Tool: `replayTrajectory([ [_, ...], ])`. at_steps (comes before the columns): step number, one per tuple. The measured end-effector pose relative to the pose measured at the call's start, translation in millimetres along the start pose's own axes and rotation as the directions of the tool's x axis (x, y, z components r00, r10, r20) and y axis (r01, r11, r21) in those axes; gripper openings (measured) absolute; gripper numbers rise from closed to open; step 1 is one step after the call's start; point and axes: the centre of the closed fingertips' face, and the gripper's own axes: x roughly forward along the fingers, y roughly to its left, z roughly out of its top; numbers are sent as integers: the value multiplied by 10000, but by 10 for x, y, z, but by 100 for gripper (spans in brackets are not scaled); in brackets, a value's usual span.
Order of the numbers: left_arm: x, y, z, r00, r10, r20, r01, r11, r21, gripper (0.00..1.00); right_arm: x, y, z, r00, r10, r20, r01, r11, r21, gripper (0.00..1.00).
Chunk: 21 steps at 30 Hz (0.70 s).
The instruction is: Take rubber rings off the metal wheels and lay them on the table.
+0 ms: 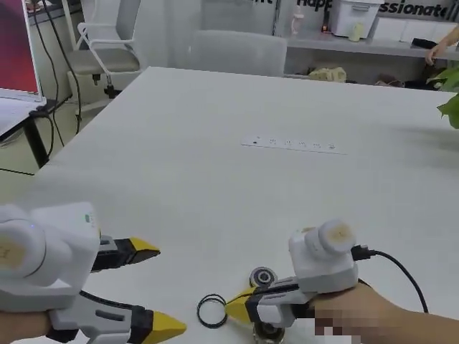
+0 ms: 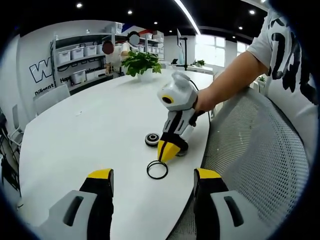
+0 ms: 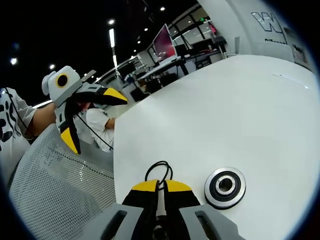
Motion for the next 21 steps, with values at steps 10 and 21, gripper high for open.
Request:
replayTrajectory([
  [10,22,3,-29,9999,-87,-138,86,9999,-53,62,-6,-10,-39,9995,-131,-290,118,9988,-465,8],
  [21,51,34,-24,9997,-137,-210,136,9999,-48,62,-164,-31,104,9995,-202,257,211,9991,-363,11],
])
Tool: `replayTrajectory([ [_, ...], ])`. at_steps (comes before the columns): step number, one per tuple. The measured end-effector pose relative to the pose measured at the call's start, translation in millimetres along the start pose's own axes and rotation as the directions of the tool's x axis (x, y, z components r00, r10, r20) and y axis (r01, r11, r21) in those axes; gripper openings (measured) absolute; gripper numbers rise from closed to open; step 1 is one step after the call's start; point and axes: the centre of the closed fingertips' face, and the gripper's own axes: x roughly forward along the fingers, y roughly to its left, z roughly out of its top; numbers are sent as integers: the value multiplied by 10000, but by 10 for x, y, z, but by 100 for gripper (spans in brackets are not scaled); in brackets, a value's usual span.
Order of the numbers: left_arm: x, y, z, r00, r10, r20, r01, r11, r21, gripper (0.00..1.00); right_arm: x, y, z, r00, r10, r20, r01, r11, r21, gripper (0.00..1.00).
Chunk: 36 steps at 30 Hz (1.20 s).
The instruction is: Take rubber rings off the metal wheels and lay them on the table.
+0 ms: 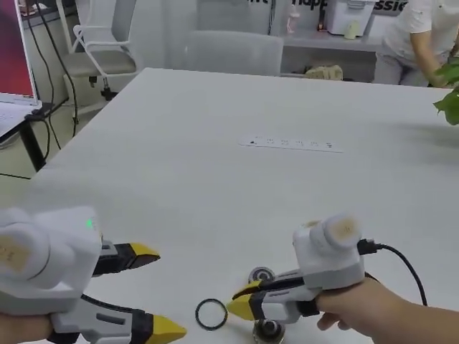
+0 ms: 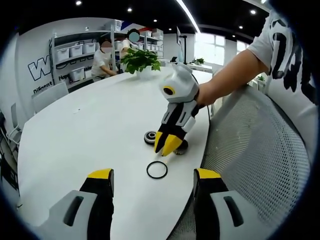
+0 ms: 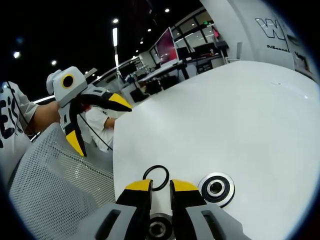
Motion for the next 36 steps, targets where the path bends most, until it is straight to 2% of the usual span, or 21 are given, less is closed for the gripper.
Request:
replayTrajectory([
  [9,55,19,45,10000,-82,-23,83,9999,105,62,-146,17,111,9990,4,447,-5,10000,27,13],
  [12,108,38,109,9999,-157,44,157,9997,190,62,-246,14,163,9973,-60,727,56,10000,53,14],
  [20,179,59,204,9996,-220,159,217,9995,237,61,-388,-26,210,9948,-280,977,275,9996,62,15],
  [26,247,82,257,9994,-272,213,268,9994,208,61,-503,-120,223,9918,-557,1151,552,9984,79,16],
  [36,323,126,253,9993,-371,17,371,9989,282,61,-687,-294,190,9842,-1149,1347,1129,9934,221,18],
])
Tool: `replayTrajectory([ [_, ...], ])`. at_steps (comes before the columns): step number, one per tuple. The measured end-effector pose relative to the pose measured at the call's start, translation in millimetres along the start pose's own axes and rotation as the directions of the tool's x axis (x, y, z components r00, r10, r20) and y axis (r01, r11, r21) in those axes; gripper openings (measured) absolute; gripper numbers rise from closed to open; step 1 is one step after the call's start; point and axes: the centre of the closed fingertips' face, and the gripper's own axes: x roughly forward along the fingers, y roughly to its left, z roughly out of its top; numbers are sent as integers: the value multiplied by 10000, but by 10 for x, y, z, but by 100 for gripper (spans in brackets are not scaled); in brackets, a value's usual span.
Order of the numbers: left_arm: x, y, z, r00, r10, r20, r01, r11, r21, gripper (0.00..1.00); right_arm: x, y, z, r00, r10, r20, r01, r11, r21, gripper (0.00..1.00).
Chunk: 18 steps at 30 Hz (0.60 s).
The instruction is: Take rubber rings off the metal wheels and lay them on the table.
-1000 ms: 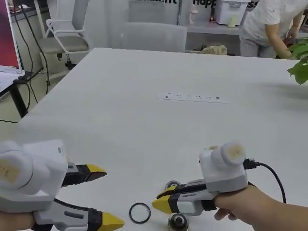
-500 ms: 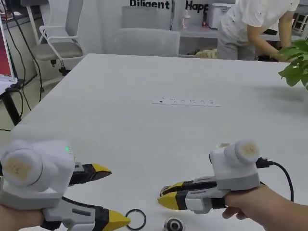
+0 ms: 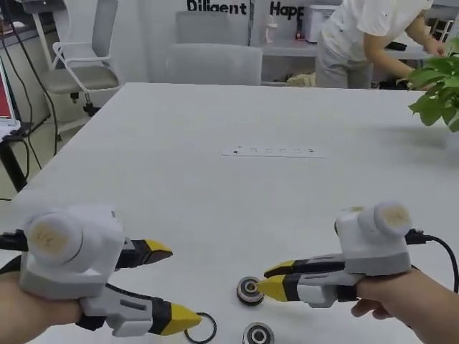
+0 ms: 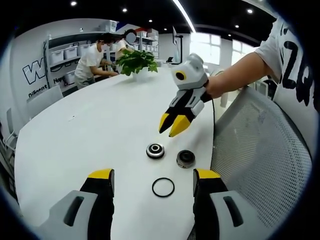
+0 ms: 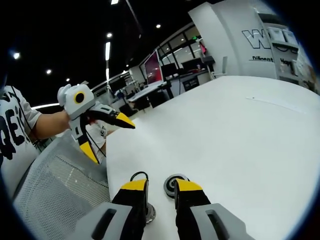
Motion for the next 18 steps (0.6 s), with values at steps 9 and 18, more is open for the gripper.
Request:
replayTrajectory([
  [9,108,17,60,9997,-203,-116,205,9996,189,61,-109,-181,-16,9989,-465,97,466,9989,-23,21],
  [18,230,41,152,9992,-408,-5,408,9991,97,61,-139,-264,-60,9975,-705,22,705,9974,-158,24],
])
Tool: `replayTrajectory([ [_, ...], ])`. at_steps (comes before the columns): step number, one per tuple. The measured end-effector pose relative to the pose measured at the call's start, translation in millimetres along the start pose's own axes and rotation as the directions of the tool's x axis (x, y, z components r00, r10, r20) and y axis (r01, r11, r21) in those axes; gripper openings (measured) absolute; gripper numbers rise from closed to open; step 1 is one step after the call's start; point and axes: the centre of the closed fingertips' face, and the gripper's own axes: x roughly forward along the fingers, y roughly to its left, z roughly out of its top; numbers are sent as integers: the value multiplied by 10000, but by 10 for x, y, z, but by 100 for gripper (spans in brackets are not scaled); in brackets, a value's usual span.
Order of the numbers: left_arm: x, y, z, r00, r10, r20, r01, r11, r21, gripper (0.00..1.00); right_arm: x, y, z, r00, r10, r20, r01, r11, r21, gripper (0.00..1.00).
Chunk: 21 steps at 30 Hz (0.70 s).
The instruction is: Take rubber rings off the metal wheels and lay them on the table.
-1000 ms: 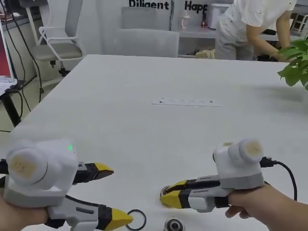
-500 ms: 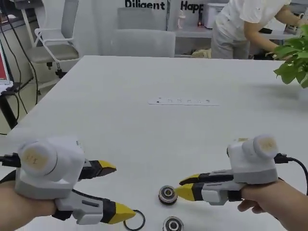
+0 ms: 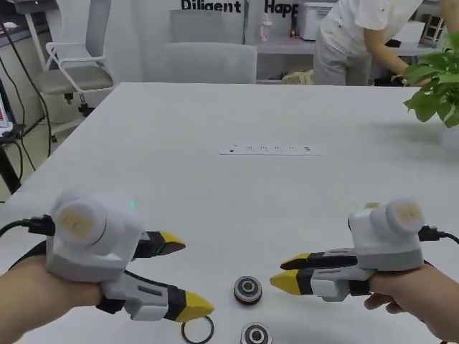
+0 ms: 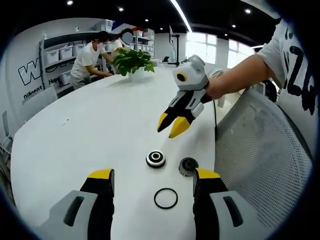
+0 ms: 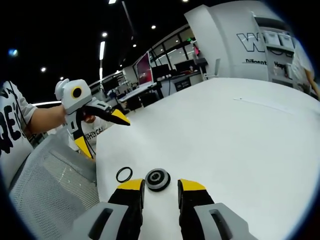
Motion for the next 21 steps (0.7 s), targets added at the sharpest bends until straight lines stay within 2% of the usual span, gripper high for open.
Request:
replayTrajectory([
  [11,142,11,71,9996,-251,-99,252,9996,153,60,8,-77,-77,9996,-171,-205,165,9995,-266,27],
  [21,306,2,38,9981,-501,-361,510,9984,225,59,29,-98,-138,9991,-231,-354,215,9988,-441,30],
])
